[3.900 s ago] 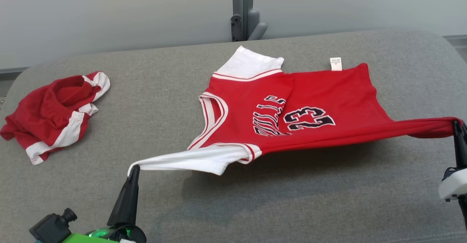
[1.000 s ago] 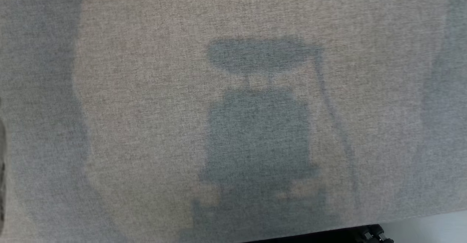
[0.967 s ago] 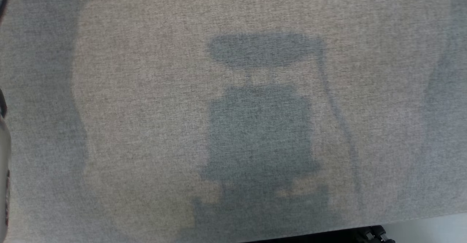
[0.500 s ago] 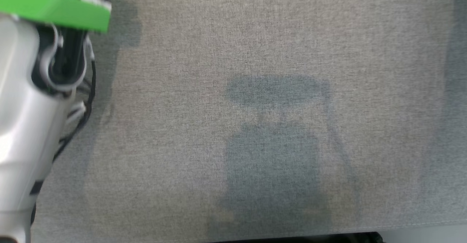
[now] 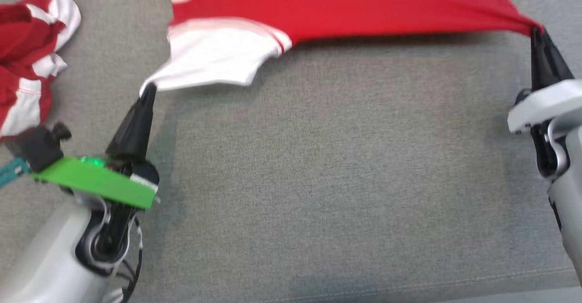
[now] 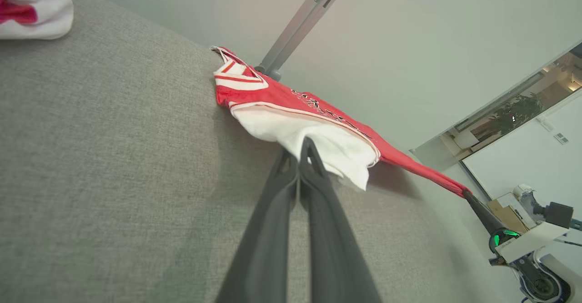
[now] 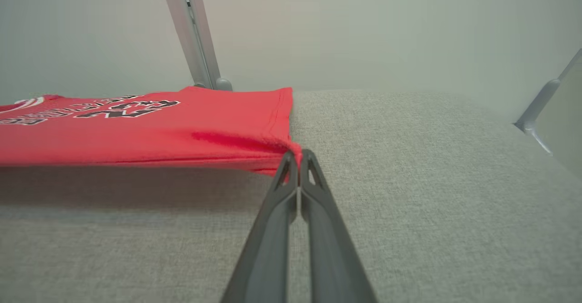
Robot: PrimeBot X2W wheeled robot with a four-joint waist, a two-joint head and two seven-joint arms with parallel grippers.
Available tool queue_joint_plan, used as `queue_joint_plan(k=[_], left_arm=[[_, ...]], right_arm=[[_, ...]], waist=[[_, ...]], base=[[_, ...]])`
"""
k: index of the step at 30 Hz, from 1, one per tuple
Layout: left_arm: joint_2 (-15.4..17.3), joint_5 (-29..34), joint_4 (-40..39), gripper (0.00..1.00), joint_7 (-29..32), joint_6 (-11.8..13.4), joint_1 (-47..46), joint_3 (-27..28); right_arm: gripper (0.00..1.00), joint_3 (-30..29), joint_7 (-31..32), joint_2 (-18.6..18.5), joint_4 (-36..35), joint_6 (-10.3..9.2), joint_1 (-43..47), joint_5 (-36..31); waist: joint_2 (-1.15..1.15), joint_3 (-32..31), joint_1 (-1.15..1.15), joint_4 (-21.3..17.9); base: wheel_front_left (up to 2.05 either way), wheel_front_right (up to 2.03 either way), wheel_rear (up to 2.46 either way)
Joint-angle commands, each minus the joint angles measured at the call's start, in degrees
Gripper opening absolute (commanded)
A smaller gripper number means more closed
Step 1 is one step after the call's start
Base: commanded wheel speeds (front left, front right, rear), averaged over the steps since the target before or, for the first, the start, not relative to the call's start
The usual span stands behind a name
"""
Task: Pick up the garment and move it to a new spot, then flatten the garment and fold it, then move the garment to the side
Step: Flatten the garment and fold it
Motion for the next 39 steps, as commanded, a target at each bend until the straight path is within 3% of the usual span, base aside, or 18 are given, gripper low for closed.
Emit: queue_joint_plan(k=[1, 13, 24, 29, 39], left_arm=[[0.94, -0.44, -0.81, 0.00, -0.32, -0.11, 3.07, 0.81], [-4.10, 2.10, -10.73, 0.00, -0.33, 2.82, 23.39, 7.13], [-6.06, 5.49, -17.30, 0.00, -0.29, 5.29, 33.58, 8.40], [-6.63, 5.98, -18.27, 0.00, -0.24, 6.27, 33.01, 8.58], [-9.65, 7.88, -11.78, 0.00, 1.10, 6.13, 21.86, 7.27]], right_arm=[[0.00, -0.08, -0.21, -1.03, -0.66, -0.18, 2.33, 0.66], [0.00, -2.82, -0.21, -3.41, -10.71, -0.18, 19.85, 3.26], [0.00, -3.41, -0.18, -3.96, -17.96, -0.17, 31.13, 3.69], [0.00, -2.45, -0.18, -4.50, -17.97, -0.17, 30.85, 3.42], [0.00, 4.46, 0.03, -4.13, -7.86, -0.16, 20.36, 4.45]], waist=[[0.00, -7.81, 0.01, -1.70], [0.00, -13.96, 0.01, -0.38], [0.00, -15.53, 0.01, -1.43], [0.00, -14.68, 0.01, -2.03], [0.00, -11.26, 0.01, -2.21]], base=[[0.00, 0.00, 0.00], [0.00, 0.00, 0.00], [0.00, 0.00, 0.00], [0.00, 0.00, 0.00], [0.00, 0.00, 0.00]])
